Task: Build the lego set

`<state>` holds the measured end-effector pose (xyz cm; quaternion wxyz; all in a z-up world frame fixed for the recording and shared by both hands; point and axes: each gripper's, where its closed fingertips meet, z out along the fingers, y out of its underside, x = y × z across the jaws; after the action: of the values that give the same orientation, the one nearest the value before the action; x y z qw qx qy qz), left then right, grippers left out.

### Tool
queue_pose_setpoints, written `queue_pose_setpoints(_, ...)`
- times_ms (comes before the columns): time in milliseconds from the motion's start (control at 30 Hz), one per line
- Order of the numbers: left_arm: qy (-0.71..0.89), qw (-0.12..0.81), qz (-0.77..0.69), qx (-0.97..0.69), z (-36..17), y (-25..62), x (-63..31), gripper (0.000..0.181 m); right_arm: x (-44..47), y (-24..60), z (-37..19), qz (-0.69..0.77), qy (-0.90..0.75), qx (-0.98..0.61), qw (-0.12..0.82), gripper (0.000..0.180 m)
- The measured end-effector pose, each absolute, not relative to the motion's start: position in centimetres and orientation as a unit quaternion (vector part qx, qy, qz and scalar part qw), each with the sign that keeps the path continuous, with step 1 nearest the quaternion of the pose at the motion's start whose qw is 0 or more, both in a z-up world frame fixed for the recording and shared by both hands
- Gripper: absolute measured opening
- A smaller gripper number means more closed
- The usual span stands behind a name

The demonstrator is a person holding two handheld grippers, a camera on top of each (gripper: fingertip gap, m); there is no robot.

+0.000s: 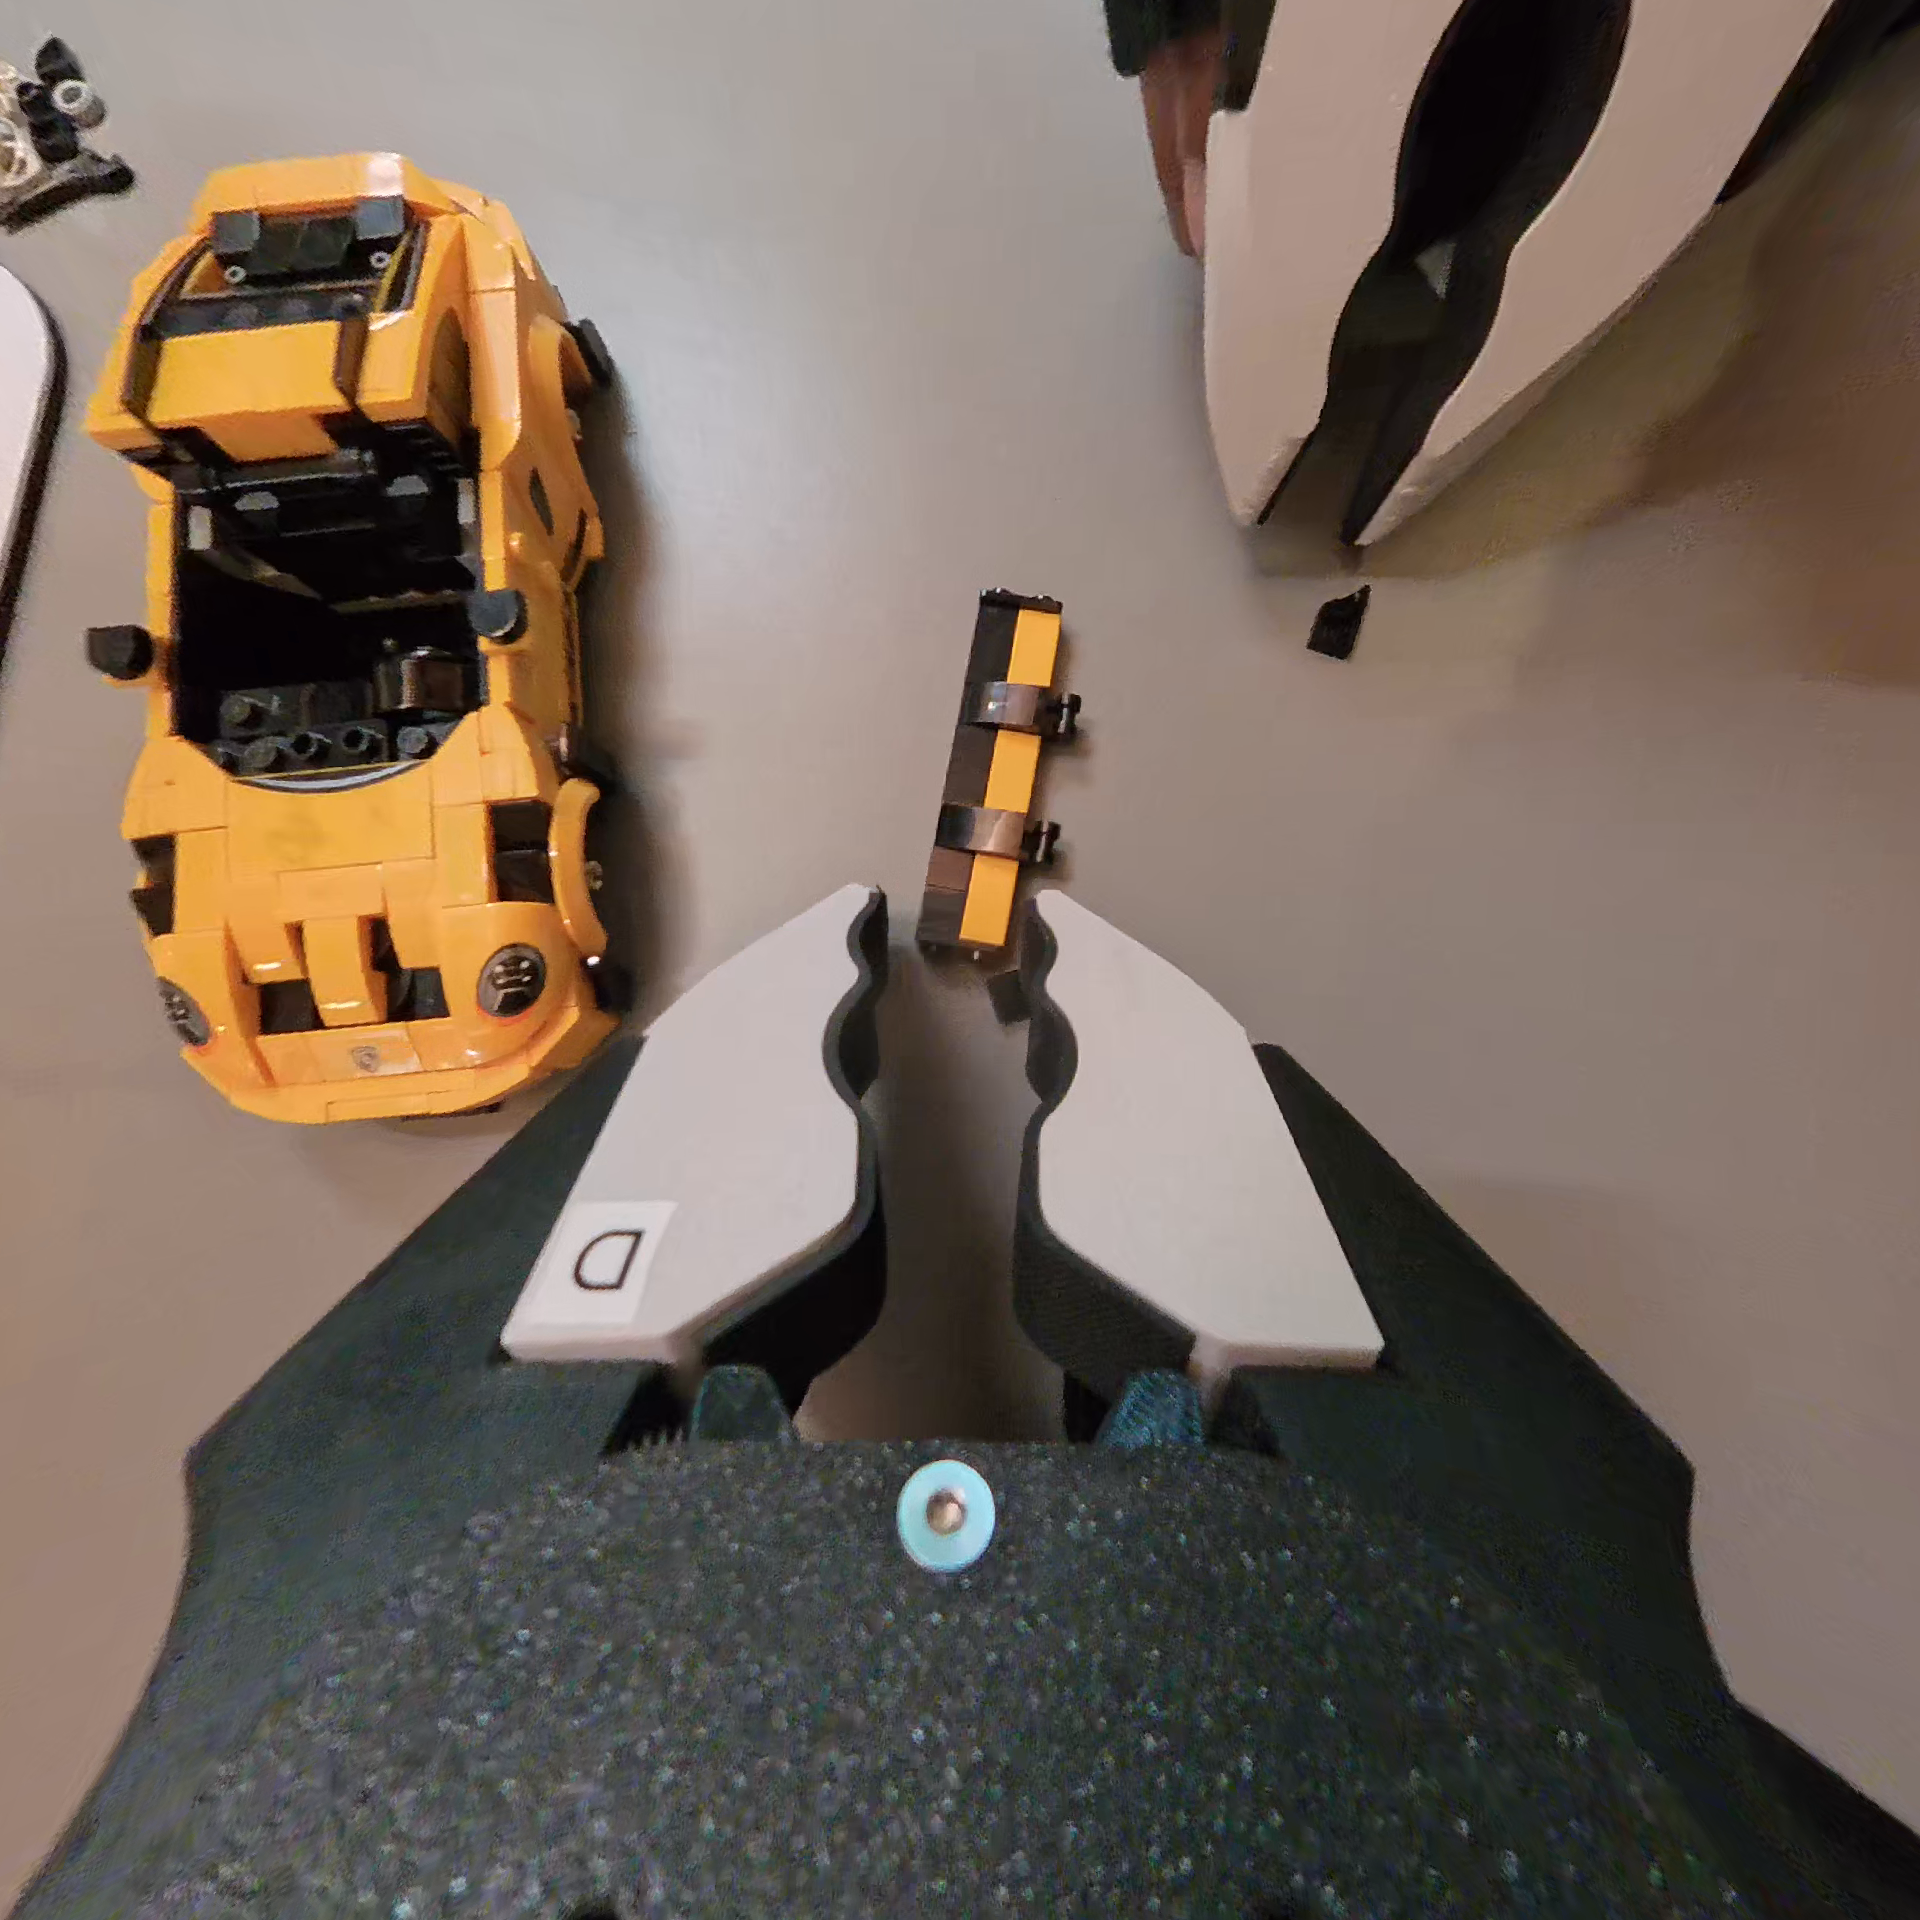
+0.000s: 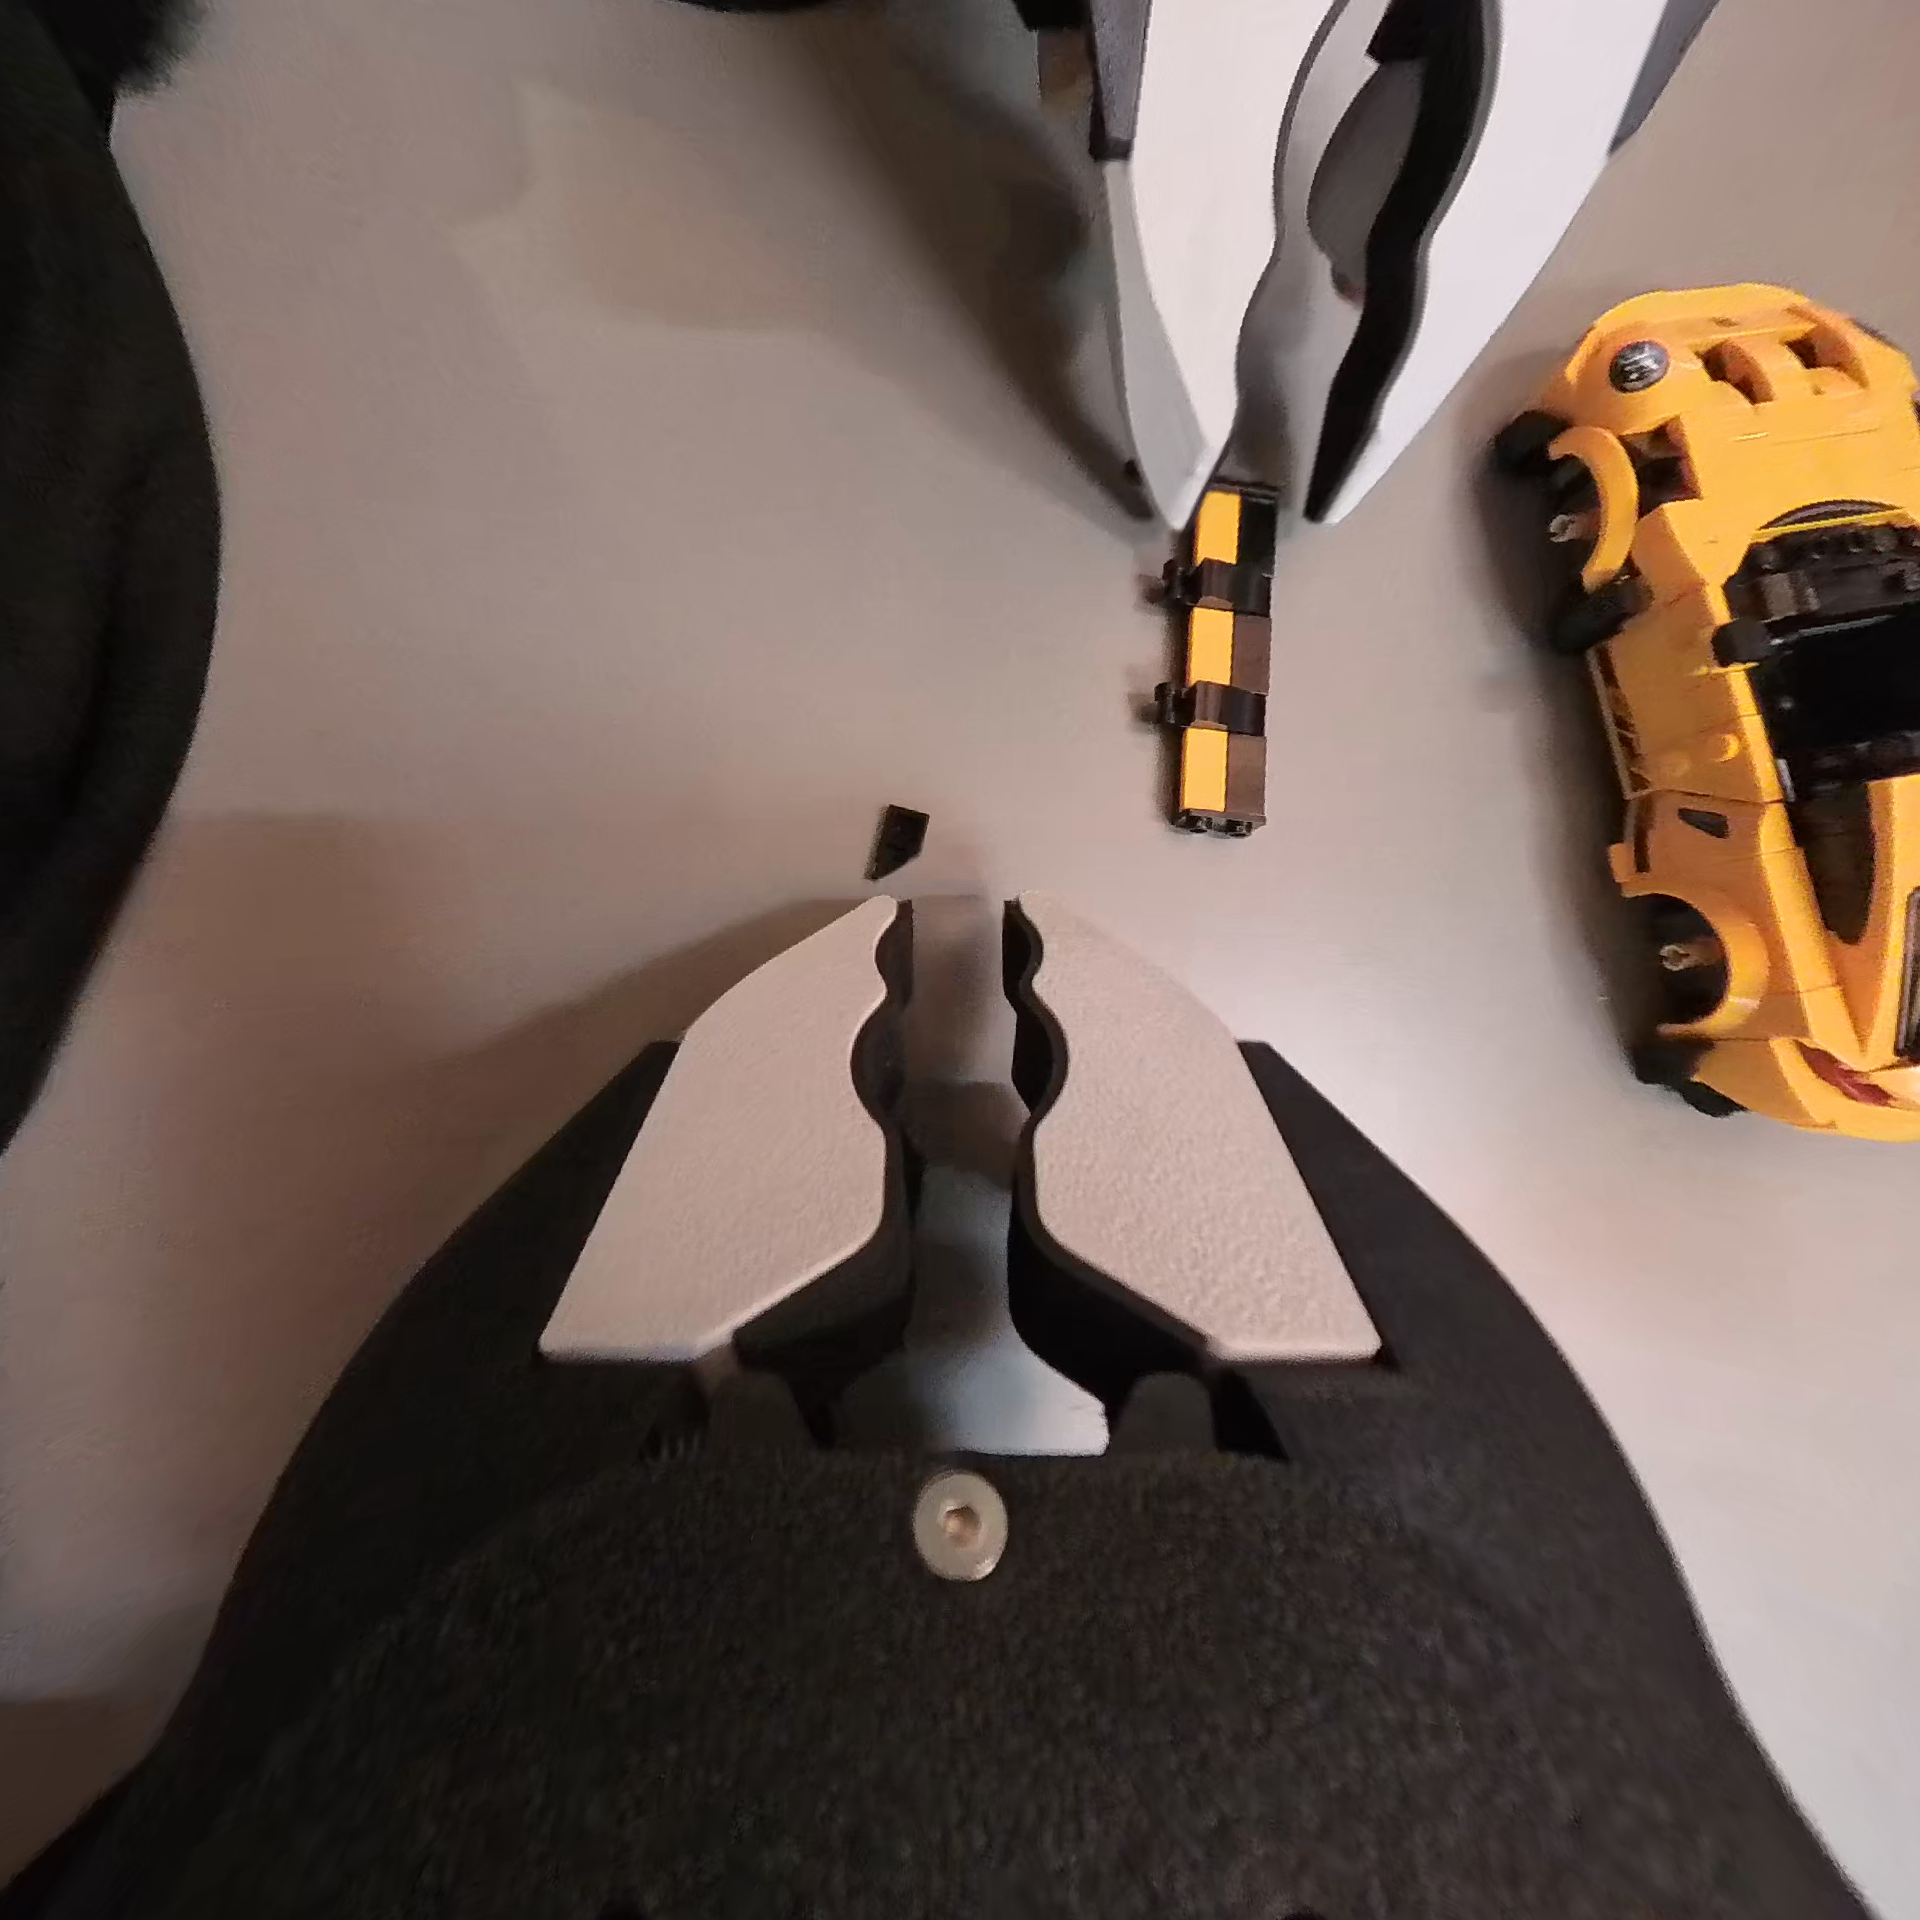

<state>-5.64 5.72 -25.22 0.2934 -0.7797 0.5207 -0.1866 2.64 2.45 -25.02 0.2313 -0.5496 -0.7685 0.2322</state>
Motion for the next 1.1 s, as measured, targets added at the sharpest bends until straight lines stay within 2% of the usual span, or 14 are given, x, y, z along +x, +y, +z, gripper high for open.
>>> queue_pose_setpoints(300,0.495,0.343,-0.174,-0.779,-23.0,6.0,-6.5,0.023,2.8,1.7,-25.2,0.237,-0.772,-0.548,0.218,0.015)
queue_pose_setpoints(533,0.55,0.328,-0.21,-0.739,-23.1,2.7,-3.7,0.019,1.8,1.2,-25.5,0.227,-0.774,-0.554,0.206,0.015)
queue_pose_setpoints(767,0.569,0.323,-0.236,-0.719,-23.6,1.2,-1.4,0.016,1.3,1.4,-25.6,0.215,-0.773,-0.563,0.199,0.002)
queue_pose_setpoints(1100,0.574,0.362,-0.215,-0.702,-23.2,1.6,-0.1,0.018,1.5,1.2,-23.9,0.337,-0.723,-0.58,0.168,0.0)
